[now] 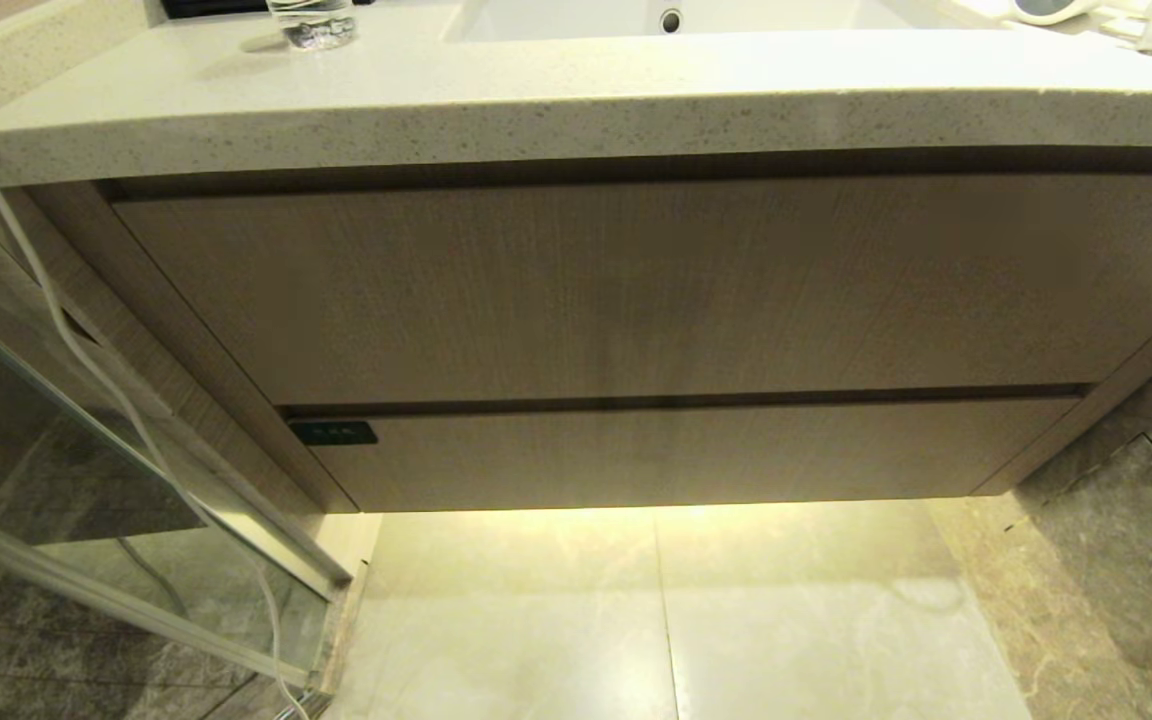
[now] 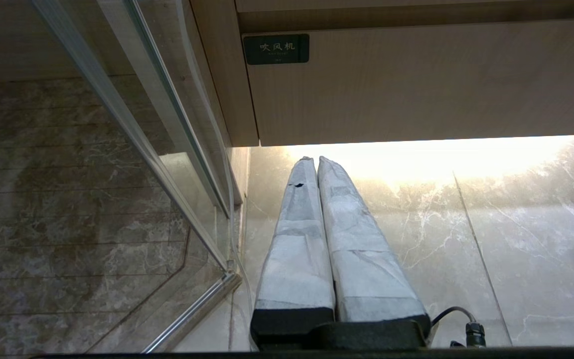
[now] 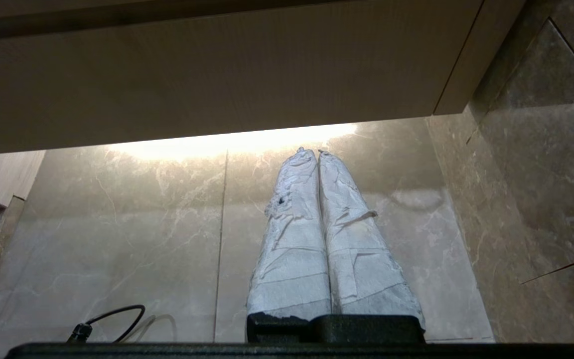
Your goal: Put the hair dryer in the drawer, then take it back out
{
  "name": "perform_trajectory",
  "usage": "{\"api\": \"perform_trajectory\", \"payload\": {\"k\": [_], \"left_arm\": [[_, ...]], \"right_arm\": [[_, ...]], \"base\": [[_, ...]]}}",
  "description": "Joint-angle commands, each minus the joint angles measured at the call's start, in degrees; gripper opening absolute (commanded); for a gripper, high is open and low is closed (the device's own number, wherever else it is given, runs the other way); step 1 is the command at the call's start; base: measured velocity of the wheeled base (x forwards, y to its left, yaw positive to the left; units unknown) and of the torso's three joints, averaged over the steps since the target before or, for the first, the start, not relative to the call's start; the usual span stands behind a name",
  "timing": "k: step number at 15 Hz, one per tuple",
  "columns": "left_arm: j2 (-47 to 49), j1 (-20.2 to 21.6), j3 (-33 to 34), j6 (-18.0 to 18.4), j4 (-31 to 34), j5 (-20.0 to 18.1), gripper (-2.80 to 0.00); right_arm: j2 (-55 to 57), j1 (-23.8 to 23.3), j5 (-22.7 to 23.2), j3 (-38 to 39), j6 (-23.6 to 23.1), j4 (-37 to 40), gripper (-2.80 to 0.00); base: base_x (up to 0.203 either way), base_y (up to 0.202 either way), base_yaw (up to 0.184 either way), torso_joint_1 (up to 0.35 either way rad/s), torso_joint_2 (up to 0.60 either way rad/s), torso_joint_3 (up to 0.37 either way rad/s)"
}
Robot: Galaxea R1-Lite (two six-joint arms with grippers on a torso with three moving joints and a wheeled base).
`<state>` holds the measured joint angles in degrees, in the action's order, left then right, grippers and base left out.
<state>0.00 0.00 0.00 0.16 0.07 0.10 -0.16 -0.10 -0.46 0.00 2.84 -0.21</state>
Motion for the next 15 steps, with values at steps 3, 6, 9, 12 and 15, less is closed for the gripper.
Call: {"api": "perform_trajectory", "payload": {"k": [3, 6, 9, 12, 15], "left_arm": [[0.0, 0.0, 0.0, 0.0, 0.0, 0.1, -2.80], [0.0, 0.0, 0.0, 0.0, 0.0, 0.0, -2.80], [0.0, 0.0, 0.0, 0.0, 0.0, 0.0, -2.80], [0.0, 0.0, 0.0, 0.0, 0.0, 0.0, -2.80], [0.0, 0.0, 0.0, 0.0, 0.0, 0.0, -2.80]], "right_arm": [[0.2, 0.0, 0.1, 0.1, -1.7, 0.3, -2.80], [0.2, 0.0, 0.0, 0.1, -1.6, 0.3, -2.80], [0.2, 0.0, 0.0, 0.1, -1.5, 0.2, -2.80], [0.2, 0.0, -0.1, 0.1, -1.5, 0.1, -2.80], [0.2, 0.0, 0.1, 0.1, -1.4, 0.2, -2.80]], "base": [[0.000, 0.000, 0.000, 0.000, 0.00, 0.000], [0.000, 0.000, 0.000, 0.000, 0.00, 0.000], [0.000, 0.000, 0.000, 0.000, 0.00, 0.000], [0.000, 0.000, 0.000, 0.000, 0.00, 0.000], [0.000, 0.000, 0.000, 0.000, 0.00, 0.000]]}}
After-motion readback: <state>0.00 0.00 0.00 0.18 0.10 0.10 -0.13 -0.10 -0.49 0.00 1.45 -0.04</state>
